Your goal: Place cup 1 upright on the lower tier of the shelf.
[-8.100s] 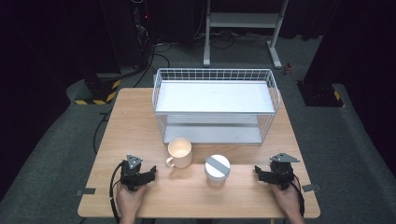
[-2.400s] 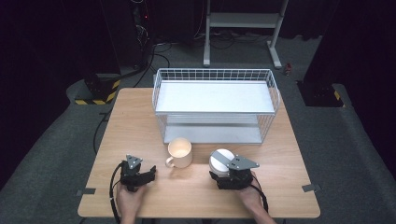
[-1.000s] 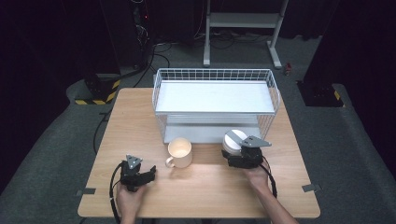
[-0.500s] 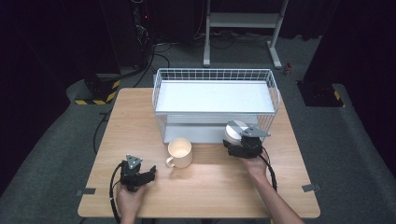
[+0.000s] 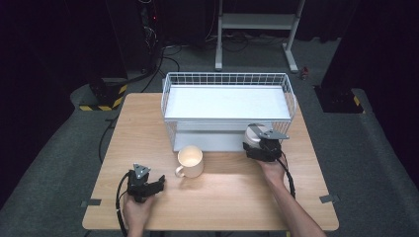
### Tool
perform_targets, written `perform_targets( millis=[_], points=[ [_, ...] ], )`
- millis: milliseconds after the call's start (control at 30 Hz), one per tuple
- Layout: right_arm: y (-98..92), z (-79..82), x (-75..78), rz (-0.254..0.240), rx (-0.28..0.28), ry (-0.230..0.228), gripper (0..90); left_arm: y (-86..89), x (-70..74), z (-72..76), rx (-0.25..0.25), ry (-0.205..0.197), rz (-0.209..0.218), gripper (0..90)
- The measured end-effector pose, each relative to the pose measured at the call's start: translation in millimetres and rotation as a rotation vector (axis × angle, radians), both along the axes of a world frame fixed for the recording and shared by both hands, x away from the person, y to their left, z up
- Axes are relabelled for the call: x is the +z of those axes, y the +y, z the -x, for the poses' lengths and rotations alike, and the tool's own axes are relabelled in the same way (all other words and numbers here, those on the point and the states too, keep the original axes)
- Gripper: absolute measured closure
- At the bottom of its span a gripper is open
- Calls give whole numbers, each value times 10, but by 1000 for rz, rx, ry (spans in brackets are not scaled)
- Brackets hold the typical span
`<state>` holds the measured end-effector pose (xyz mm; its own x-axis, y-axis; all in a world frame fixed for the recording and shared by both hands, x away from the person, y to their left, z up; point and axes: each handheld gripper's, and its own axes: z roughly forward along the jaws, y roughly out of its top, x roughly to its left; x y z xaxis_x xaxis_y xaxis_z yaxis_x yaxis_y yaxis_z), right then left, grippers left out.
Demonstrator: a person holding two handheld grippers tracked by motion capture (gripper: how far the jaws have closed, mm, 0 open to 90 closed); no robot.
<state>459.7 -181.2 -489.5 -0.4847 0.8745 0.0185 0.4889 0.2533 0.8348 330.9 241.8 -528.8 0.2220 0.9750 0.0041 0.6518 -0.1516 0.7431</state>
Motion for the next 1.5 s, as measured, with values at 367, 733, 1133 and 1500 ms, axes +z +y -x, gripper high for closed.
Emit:
perform_targets(
  millis=[367, 733, 1133, 1500],
  points=[
    [58, -73, -36, 13, -26, -37, 188, 0, 0, 0, 0, 0, -1, 226],
    [78, -143, -52, 8, -44, -48, 186, -2, 2, 1, 0, 3, -2, 223],
    [38, -137, -28, 1, -38, -14, 120, -4, 1, 2, 0, 4, 0, 221],
    [29, -53, -71, 22, -60, 10, 126, -5, 1, 2, 0, 4, 0, 221]
  ],
)
